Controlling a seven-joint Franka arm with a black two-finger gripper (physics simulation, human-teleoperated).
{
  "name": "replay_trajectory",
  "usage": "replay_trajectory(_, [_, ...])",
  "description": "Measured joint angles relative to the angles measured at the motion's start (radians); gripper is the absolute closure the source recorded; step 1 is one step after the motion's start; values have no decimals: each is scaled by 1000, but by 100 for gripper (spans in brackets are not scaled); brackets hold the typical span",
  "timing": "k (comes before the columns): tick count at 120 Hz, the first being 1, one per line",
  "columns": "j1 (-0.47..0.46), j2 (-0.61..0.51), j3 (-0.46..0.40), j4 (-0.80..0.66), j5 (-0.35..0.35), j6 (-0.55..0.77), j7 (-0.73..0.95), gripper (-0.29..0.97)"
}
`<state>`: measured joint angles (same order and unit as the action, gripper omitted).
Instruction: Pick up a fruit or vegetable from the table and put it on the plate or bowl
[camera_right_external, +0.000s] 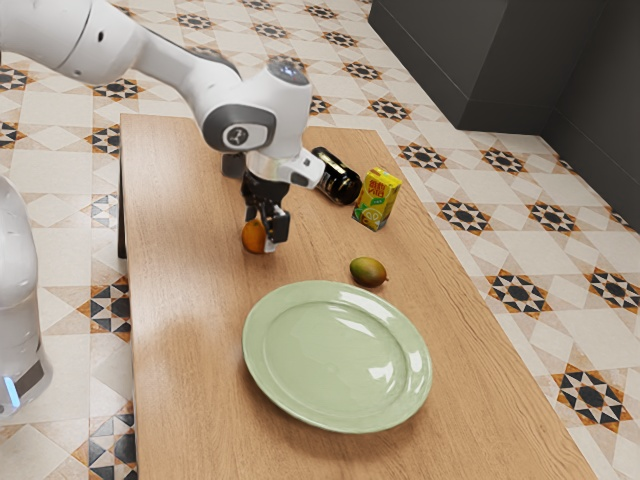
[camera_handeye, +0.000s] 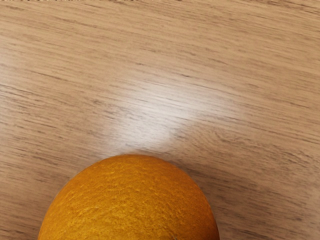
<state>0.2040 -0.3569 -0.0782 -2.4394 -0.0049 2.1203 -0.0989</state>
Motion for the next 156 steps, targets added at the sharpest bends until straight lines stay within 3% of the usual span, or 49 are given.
replay_trajectory(56, [14,30,0,-3,-2,28,-5,0])
replay_trajectory(105, [14,41,0,-3,-4,31,-26,34])
replay_trajectory(126, [5,29,-8,11,6,20,-40,36])
replay_trajectory(156, [-5,-9,-95,156,26,-83,-57,34])
